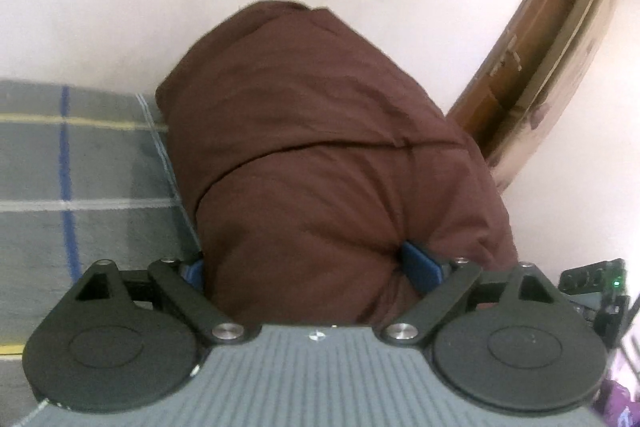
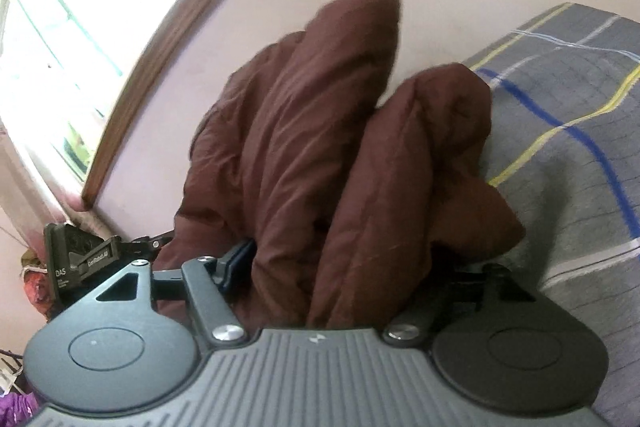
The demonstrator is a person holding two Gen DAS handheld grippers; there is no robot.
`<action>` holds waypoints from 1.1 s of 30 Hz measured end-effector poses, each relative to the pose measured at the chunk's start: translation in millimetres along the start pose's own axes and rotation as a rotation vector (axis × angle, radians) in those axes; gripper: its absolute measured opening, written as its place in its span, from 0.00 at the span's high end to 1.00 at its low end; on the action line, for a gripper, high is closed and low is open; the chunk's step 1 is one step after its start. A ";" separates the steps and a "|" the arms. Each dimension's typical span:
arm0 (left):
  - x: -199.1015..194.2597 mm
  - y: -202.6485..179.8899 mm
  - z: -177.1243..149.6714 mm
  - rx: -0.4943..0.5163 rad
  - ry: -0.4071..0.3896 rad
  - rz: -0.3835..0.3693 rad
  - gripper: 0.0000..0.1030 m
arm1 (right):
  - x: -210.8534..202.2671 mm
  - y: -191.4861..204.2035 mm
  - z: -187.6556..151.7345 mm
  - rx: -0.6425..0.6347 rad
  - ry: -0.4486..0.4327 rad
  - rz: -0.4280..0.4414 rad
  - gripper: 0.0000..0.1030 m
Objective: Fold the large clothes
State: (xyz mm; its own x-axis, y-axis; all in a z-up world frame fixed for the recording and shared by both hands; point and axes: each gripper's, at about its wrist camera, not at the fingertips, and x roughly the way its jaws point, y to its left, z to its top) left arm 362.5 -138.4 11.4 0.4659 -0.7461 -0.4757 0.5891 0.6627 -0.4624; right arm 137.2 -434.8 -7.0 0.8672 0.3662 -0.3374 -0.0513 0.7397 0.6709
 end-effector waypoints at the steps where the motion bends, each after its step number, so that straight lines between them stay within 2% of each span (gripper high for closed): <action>1: -5.1 -2.5 1.1 0.011 -0.005 0.015 0.11 | -0.2 4.2 -1.4 -0.015 -0.001 0.004 0.34; 14: -83.0 -5.7 -3.2 0.016 -0.058 0.164 0.12 | 14.3 53.6 -18.3 -0.053 0.024 0.065 0.34; 18: -115.2 -3.3 -4.9 0.004 -0.083 0.198 0.12 | 32.9 79.6 -23.8 -0.072 0.030 0.089 0.34; 33: -249.1 5.8 -23.5 -0.033 -0.192 0.317 0.12 | 40.3 159.8 -50.9 -0.152 0.074 0.227 0.34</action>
State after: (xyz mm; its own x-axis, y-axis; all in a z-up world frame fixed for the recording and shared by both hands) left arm 234.3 52.8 109.6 0.7388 -0.5004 -0.4514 0.3759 0.8620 -0.3402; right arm 138.7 -273.2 53.0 0.7870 0.5682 -0.2405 -0.3190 0.7083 0.6297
